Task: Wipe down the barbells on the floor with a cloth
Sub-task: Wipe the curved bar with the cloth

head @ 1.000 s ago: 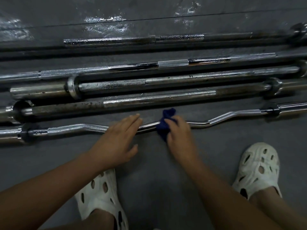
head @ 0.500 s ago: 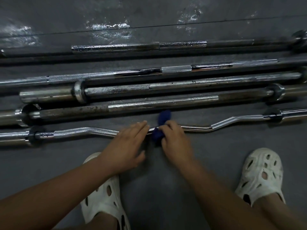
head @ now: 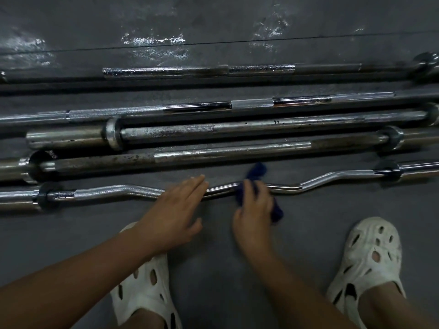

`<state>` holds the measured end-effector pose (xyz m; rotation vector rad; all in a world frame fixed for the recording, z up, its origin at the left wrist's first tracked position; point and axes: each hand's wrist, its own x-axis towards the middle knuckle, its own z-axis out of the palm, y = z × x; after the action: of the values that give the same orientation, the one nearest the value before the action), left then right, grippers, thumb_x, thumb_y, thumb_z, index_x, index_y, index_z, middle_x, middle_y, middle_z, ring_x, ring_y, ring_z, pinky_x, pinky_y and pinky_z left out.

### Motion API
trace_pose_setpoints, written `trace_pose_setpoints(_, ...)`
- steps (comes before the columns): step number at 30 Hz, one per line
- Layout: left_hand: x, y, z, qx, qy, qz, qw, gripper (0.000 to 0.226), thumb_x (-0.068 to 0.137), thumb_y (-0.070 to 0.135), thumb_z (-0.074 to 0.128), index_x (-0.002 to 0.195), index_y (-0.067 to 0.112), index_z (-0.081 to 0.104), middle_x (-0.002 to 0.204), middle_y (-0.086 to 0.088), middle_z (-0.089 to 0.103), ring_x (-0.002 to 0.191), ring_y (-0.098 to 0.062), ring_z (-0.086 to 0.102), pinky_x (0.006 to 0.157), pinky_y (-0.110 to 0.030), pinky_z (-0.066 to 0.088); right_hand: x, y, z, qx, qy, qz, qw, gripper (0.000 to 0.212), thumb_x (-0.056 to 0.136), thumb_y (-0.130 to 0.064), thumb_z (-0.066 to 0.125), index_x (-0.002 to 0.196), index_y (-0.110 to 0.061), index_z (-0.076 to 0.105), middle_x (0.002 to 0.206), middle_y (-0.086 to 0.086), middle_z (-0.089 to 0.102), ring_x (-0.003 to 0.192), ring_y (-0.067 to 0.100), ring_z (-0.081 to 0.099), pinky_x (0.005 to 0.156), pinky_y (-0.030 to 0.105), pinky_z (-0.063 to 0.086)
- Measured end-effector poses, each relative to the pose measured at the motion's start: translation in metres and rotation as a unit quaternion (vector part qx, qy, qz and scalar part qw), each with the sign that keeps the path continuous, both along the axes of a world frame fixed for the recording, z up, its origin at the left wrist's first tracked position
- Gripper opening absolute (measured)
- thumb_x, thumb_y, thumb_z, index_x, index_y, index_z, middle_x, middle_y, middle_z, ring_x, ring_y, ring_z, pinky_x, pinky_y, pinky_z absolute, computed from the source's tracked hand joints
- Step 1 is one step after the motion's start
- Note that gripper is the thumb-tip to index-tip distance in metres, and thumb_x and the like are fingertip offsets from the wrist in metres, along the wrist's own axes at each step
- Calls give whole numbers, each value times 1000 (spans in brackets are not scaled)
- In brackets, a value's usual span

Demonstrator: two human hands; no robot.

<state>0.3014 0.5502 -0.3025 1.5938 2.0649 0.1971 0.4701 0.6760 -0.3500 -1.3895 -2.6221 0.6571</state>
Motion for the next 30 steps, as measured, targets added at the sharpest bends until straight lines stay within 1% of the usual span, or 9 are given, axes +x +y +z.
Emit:
trace_pose_setpoints(3, -5, -5, 3, -2, 9, 8, 1000, 78, 76, 44, 46, 145, 7, 44, 151, -16, 44, 130, -34, 52, 108, -46, 39, 5, 26, 1, 23, -5, 109, 994, 48, 80, -11, 47, 126, -11, 62, 127, 15, 56, 112, 34, 52, 96, 38, 45)
trace_pose_setpoints(6, -6, -10, 0, -7, -1, 27, 1000, 78, 78, 45, 47, 147, 9, 38, 154, -15, 40, 133, -35, 49, 108, -50, 43, 17, 48, 6, -20, -24, -121, 992, 47, 83, -1, 53, 128, -11, 60, 128, 15, 51, 114, 33, 50, 99, 38, 42)
trace_pose_setpoints(10, 1, -6, -2, -4, -15, 17, 1000, 78, 77, 45, 46, 146, 10, 37, 153, -16, 42, 132, -36, 51, 107, -50, 44, 9, 30, 12, -91, 24, 76, 993, 48, 78, 1, 53, 122, -16, 63, 121, 8, 53, 109, 22, 52, 97, 33, 45)
trace_pose_setpoints(13, -4, -7, -1, 3, -7, 29, 1000, 77, 77, 44, 46, 145, 8, 41, 152, -16, 43, 131, -36, 51, 107, -48, 42, 12, 72, 24, -121, 153, -169, 966, 42, 81, 8, 46, 101, -27, 58, 101, 3, 60, 93, 25, 60, 79, 32, 49)
trace_pose_setpoints(16, -6, -8, -3, 5, -5, 42, 999, 77, 77, 43, 45, 145, 7, 42, 152, -17, 43, 131, -36, 51, 108, -46, 39, 29, 87, 27, -201, 152, -300, 920, 50, 88, 11, 42, 121, -26, 48, 119, 8, 57, 100, 25, 61, 74, 37, 54)
trace_pose_setpoints(21, -1, -10, -5, 4, -2, 37, 999, 77, 77, 43, 46, 145, 8, 42, 152, -15, 42, 130, -34, 51, 108, -45, 37, 34, 69, 17, -41, 46, -169, 984, 60, 81, -11, 58, 139, -18, 45, 147, 9, 30, 126, 29, 45, 108, 42, 40)
trace_pose_setpoints(23, -2, -10, -5, 1, -3, 38, 999, 77, 77, 43, 46, 146, 9, 41, 153, -15, 42, 131, -35, 51, 108, -46, 38, 20, 43, 9, -37, 12, -143, 989, 64, 80, -22, 61, 141, -14, 45, 150, 11, 32, 134, 32, 34, 112, 47, 34)
trace_pose_setpoints(26, -2, -8, -5, -8, -1, 38, 999, 78, 76, 44, 46, 146, 8, 42, 152, -16, 43, 131, -34, 51, 109, -45, 37, -21, 6, 9, -26, -2, -134, 991, 62, 72, -6, 65, 133, -13, 55, 137, 11, 48, 124, 35, 41, 109, 42, 33)
trace_pose_setpoints(30, -5, -12, -3, -10, 2, 42, 999, 80, 76, 44, 46, 146, 7, 42, 152, -15, 43, 132, -34, 50, 109, -44, 36, -40, 9, 10, -47, 10, 201, 978, 52, 68, -6, 56, 118, -19, 65, 118, 2, 59, 110, 25, 49, 98, 29, 36)
